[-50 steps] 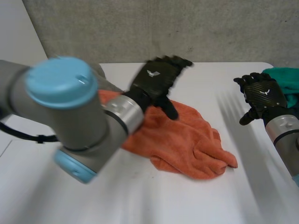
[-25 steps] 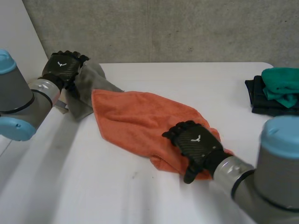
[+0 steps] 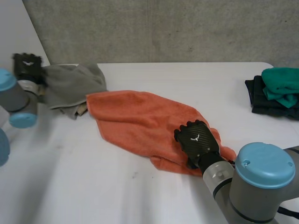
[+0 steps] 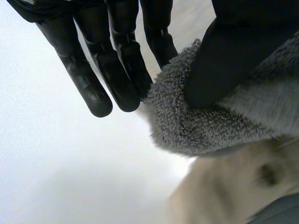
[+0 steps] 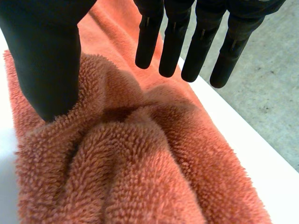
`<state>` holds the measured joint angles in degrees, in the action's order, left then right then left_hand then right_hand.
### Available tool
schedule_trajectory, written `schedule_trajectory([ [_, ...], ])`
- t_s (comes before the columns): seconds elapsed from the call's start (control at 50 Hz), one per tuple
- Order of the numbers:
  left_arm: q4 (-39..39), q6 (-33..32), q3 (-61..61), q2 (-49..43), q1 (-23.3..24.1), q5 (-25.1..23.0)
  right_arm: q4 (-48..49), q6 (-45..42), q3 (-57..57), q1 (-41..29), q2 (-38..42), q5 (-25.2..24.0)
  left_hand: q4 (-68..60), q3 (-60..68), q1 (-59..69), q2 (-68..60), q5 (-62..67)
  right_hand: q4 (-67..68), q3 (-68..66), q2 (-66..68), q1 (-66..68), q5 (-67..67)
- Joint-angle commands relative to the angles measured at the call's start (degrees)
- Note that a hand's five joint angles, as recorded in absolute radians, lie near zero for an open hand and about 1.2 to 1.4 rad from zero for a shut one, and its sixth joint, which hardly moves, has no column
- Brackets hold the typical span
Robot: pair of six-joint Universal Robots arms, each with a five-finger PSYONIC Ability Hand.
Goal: Fold the laundry.
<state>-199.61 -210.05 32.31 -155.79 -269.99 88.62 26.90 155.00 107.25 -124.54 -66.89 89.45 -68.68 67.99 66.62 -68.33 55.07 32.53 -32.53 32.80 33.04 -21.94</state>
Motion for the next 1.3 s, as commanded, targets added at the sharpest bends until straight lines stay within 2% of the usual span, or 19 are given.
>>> schedule_trajectory([
  [0.02,4.3,-0.8,1.0,3.2,-3.3,1.6,0.0,0.1,-0.1,0.6,-1.3,0.2,-11.3,12.0,13.4,-11.7,14.9,-3.7,3.7,-3.9,-4.2,3.1],
  [0.06,4.1,-0.5,3.9,5.2,-3.2,1.3,-0.1,0.2,-0.1,0.9,-1.7,0.2,-11.3,12.0,13.4,-11.7,14.9,-9.4,9.4,-9.6,-9.9,8.8],
  [0.08,3.6,0.1,7.3,7.8,-3.0,0.8,-0.3,0.3,-0.3,1.1,-1.7,0.2,14.0,-13.3,-11.9,13.6,-10.4,-14.1,14.1,-14.3,-14.6,13.5],
  [0.14,2.0,1.7,14.7,13.2,-1.5,-2.0,-0.5,0.5,-0.4,1.6,-2.3,0.2,58.7,-58.0,-56.6,58.3,-55.1,-18.0,18.0,-18.2,-18.5,17.4],
  [0.28,-1.7,3.9,30.5,25.6,2.5,-7.1,-5.7,2.7,-1.2,5.1,-6.1,-1.4,58.7,-58.0,-56.6,58.3,-55.1,-21.7,21.7,-22.0,-22.2,21.1],
  [0.36,-2.2,5.0,39.5,32.6,5.9,-9.8,-13.1,4.4,-3.7,8.3,-8.6,-3.4,58.7,-58.0,-56.6,58.3,-55.1,-21.7,21.7,-22.0,-22.2,21.1],
  [0.46,-0.7,6.5,50.0,39.9,10.3,-15.2,-27.3,7.5,-8.7,13.6,-9.7,-5.9,58.7,-58.0,-56.6,58.3,-55.1,-20.9,20.8,-21.1,-21.4,20.3],
  [0.54,1.3,7.8,55.4,42.3,13.7,-19.7,-34.2,9.7,-11.0,16.3,-9.0,-8.0,58.7,-58.0,-56.6,58.3,-55.1,-19.7,19.7,-19.9,-20.2,19.1],
  [0.66,4.5,8.2,60.0,43.0,18.8,-22.4,-35.9,11.0,-10.8,19.0,-6.9,-10.6,58.7,-58.0,-56.6,58.3,-55.1,-17.2,17.1,-17.4,-17.7,16.6],
  [0.8,3.1,9.0,59.6,42.8,21.8,-19.5,-33.8,15.2,-11.0,18.1,-0.6,-10.5,58.7,-58.0,-56.6,58.3,-55.1,-7.9,7.9,-8.2,-8.4,7.3],
  [0.86,2.0,10.7,58.2,42.2,23.4,-17.1,-30.9,17.1,-11.5,17.0,2.2,-9.9,58.7,-58.0,-56.6,58.3,-55.1,25.6,-25.6,25.4,25.1,-26.2],
  [0.88,1.8,11.4,57.3,41.5,24.2,-16.4,-28.7,17.5,-11.8,16.1,2.7,-9.2,58.7,-58.0,-56.6,58.3,-55.1,47.2,-47.3,47.0,46.7,-47.8],
  [0.94,1.7,12.9,54.3,39.4,25.6,-15.5,-26.4,17.1,-11.5,14.9,2.0,-8.2,58.7,-58.0,-56.6,58.3,-55.1,47.5,-47.5,47.2,47.0,-48.1],
  [1.06,5.1,15.2,47.9,33.5,29.0,-18.0,-20.0,14.1,-7.3,9.4,-9.6,-8.8,58.7,-58.0,-56.6,58.3,-55.1,47.5,-47.5,47.2,47.0,-48.1],
  [1.14,10.8,15.3,42.1,28.0,33.2,-21.9,-18.9,11.9,-4.7,7.2,-18.6,-12.3,58.7,-58.0,-56.6,58.3,-55.1,47.5,-47.5,47.2,47.0,-48.1],
  [1.22,15.2,15.6,37.7,24.4,36.6,-23.5,-19.3,12.7,-4.0,7.6,-20.1,-15.6,58.7,-58.0,-56.6,58.3,-55.1,47.5,-47.5,47.2,47.0,-48.1],
  [1.24,16.6,15.3,36.3,23.3,37.9,-23.3,-19.2,12.8,-4.2,8.0,-20.1,-16.6,57.1,-56.4,-55.0,56.7,-53.4,47.5,-47.5,47.2,47.0,-48.1],
  [1.28,17.7,15.0,34.5,22.4,38.7,-22.5,-19.2,12.6,-4.6,8.6,-19.8,-16.9,30.4,-29.7,-28.3,30.0,-26.8,47.5,-47.5,47.2,47.0,-48.1],
  [1.3,17.2,15.1,32.1,21.9,38.8,-20.5,-18.9,12.3,-5.5,9.7,-18.7,-16.8,-1.8,2.5,3.8,-2.1,5.4,47.5,-47.5,47.2,47.0,-48.1],
])
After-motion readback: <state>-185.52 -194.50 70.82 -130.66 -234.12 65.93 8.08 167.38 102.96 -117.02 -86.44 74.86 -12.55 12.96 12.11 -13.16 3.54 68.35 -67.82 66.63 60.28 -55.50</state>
